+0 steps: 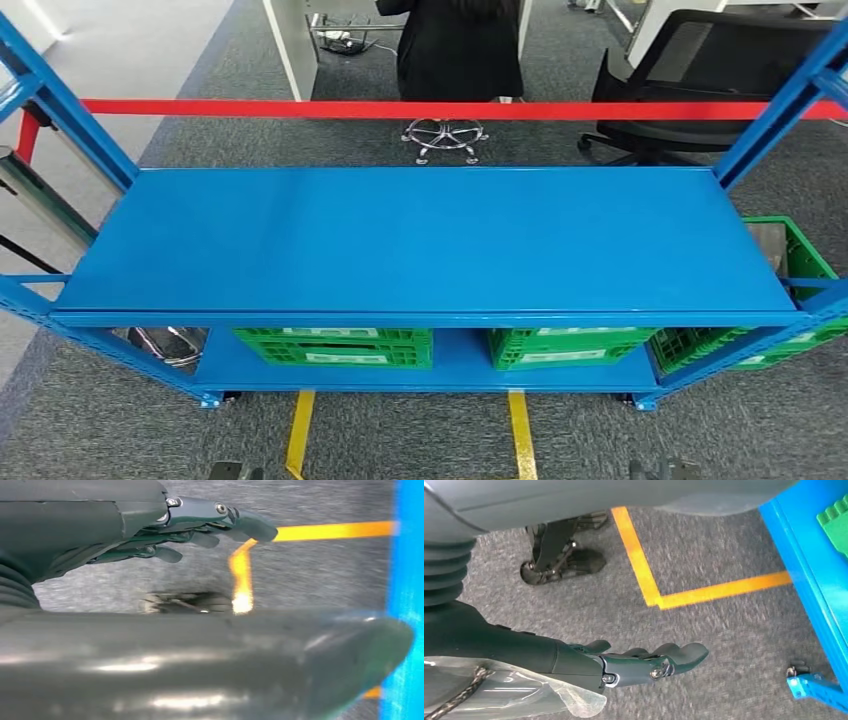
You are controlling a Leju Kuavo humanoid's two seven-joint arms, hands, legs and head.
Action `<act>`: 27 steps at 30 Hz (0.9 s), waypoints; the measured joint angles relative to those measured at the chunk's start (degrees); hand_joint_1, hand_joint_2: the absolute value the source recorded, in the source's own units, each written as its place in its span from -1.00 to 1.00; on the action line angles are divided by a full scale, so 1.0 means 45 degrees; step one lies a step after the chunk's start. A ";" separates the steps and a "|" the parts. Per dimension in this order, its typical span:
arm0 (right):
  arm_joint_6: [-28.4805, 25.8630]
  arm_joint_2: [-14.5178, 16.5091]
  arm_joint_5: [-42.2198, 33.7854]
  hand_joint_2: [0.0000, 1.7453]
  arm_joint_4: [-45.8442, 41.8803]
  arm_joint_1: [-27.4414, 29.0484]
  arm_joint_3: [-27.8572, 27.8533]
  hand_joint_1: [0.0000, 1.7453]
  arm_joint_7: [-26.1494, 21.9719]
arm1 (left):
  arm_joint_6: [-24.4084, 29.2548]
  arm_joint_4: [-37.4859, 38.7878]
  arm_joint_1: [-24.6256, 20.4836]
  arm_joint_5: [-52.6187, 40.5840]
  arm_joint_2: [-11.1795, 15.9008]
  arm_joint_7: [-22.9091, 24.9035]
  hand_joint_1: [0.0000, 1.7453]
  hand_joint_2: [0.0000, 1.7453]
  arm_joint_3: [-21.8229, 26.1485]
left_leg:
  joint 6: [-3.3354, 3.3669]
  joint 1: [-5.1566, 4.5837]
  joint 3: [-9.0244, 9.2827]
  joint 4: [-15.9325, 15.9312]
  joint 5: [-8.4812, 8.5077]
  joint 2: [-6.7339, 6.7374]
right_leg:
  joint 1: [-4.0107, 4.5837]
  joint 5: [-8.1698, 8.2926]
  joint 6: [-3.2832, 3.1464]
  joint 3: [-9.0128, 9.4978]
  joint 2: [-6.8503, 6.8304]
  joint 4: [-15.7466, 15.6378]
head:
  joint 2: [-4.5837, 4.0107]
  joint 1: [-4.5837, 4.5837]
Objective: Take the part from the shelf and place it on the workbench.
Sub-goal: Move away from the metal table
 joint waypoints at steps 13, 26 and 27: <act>-0.0212 -0.0282 -0.1563 -1.00 -0.0529 0.0694 0.2732 -1.00 0.1979 | 0.0070 -0.0073 0.0617 0.2674 0.0854 0.2085 -1.00 -1.00 -0.3685 | 0.0149 -0.0063 0.0102 -0.0063 0.0066 -0.0034 | -0.0050 -0.0074 0.0110 0.0198 -0.0039 -0.0252 | 0.0000 0.0007; -0.0426 -0.0602 -0.3127 -1.00 -0.0906 0.1492 0.5704 -1.00 0.3947 | 0.0147 -0.0580 0.1278 0.5349 0.1706 0.4188 -1.00 -1.00 -0.7492 | 0.0166 -0.0033 0.0203 -0.0069 0.0031 -0.0034 | -0.0025 -0.0138 0.0198 0.0216 -0.0042 -0.0228 | 0.0000 -0.0001; -0.0444 -0.0631 -0.3249 -1.00 -0.0936 0.1555 0.5934 -1.00 0.4100 | 0.0149 -0.0625 0.1328 0.5551 0.1769 0.4353 -1.00 -1.00 -0.7773 | 0.0165 -0.0033 0.0203 -0.0069 0.0030 -0.0034 | -0.0023 -0.0141 0.0194 0.0216 -0.0042 -0.0226 | 0.0000 0.0000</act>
